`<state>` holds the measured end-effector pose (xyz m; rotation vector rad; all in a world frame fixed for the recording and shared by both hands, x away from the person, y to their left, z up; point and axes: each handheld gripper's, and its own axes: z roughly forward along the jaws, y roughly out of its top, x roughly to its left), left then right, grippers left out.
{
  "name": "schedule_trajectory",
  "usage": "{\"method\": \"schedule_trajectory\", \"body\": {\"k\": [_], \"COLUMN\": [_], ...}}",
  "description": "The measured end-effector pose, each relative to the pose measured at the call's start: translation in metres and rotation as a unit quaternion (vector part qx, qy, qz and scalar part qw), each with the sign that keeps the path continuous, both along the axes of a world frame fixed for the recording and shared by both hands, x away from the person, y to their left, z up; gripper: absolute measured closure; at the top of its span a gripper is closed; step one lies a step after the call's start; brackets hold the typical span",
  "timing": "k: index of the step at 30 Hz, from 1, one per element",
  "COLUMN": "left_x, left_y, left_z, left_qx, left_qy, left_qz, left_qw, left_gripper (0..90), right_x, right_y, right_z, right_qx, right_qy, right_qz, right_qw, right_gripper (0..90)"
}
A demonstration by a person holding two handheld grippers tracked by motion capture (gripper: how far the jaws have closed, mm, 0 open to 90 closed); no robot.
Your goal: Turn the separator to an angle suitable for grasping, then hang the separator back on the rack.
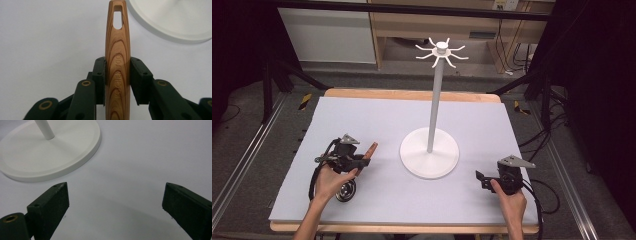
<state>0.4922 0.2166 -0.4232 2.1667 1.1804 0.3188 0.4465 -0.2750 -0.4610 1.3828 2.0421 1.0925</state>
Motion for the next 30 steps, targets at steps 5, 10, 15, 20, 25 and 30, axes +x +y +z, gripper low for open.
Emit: {"method": "schedule_trajectory", "body": {"k": [5,10,15,20,25,30], "left_x": [-0.009,-0.02,-0.028,-0.032,-0.038,-0.043], "left_y": [0.008,0.012,0.01,0.008,0.01,0.012], "left_z": [0.012,0.024,0.033,0.038,0.044,0.051], "left_qx": [-0.028,-0.057,-0.074,-0.082,-0.108,-0.127], "left_qy": [-0.023,-0.053,-0.083,-0.103,-0.126,-0.147], "left_qz": [0.008,0.01,0.012,0.015,0.02,0.022], "left_qw": [0.9993,0.9969,0.9937,0.9912,0.9859,0.9808], "left_gripper": [67.5,67.5,67.5,67.5,67.5,67.5], "right_x": [0.0,-0.001,-0.001,-0.001,-0.001,-0.001], "right_y": [-0.001,-0.001,-0.001,-0.001,-0.002,0.001], "right_z": [0.001,0.002,0.002,0.003,0.003,0.004], "right_qx": [0.005,0.008,0.007,0.007,0.008,0.001], "right_qy": [-0.006,-0.01,-0.011,-0.014,-0.015,-0.016], "right_qz": [-0.001,-0.004,-0.004,-0.004,-0.003,-0.001], "right_qw": [1.0,0.9999,0.9999,0.9999,0.9999,0.9999], "right_gripper": [7.6,7.6,7.7,7.7,7.6,7.6]}}
